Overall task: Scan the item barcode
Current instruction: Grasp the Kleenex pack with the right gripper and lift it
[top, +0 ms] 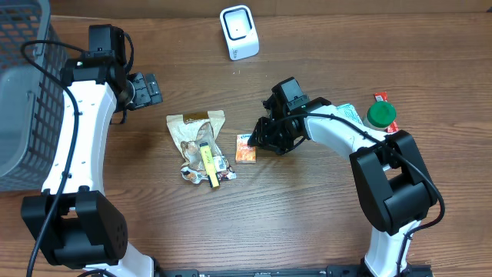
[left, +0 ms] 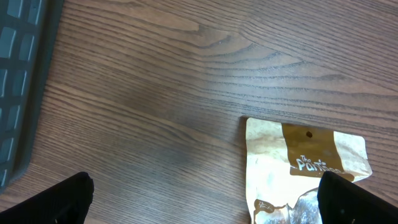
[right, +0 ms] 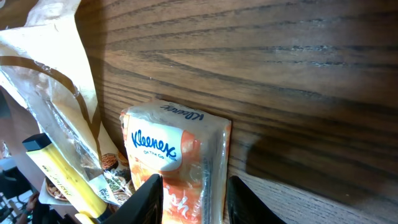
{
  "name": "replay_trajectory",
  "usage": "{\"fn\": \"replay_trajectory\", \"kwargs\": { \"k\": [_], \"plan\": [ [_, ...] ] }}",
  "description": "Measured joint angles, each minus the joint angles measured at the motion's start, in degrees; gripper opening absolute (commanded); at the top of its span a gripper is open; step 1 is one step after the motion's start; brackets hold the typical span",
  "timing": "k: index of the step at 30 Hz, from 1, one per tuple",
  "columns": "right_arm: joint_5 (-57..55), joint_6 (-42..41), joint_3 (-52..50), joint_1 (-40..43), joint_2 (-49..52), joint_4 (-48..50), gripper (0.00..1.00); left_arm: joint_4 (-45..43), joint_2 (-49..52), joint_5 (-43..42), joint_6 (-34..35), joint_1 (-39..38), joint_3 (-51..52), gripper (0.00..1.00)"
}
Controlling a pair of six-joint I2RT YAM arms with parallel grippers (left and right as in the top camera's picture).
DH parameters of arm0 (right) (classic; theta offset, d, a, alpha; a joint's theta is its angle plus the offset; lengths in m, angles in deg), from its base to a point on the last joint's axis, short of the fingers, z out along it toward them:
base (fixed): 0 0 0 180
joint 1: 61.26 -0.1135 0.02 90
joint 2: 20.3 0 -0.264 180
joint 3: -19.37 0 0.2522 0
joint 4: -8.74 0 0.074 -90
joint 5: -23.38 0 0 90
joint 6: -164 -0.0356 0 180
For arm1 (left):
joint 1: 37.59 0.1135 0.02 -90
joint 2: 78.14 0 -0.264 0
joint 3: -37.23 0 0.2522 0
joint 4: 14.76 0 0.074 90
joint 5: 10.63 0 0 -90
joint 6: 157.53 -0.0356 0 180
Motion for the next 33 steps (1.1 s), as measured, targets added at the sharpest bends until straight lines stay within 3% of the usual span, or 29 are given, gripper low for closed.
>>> {"fn": "replay_trajectory", "kwargs": {
  "k": [6, 10, 17, 33],
  "plan": [
    [-0.52, 0.02, 0.00, -1.05, 0.00, 0.55, 0.34, 0.00, 0.02, 0.02, 0.00, 0.00, 0.00, 1.00],
    [-1.07, 0.24, 0.00, -2.60, 0.04, 0.92, 0.22, 0.00, 0.02, 0.00, 0.00, 0.00, 0.00, 1.00],
    [-1.14, 0.22, 0.00, -3.19, 0.04, 0.20, 0.28, 0.00, 0.00, 0.00, 0.00, 0.00, 0.00, 1.00],
    [-0.07, 0.22, 0.00, -2.89, 0.09, -0.76, 0.29, 0.00, 0.00, 0.00, 0.00, 0.00, 0.00, 1.00]
  ]
}}
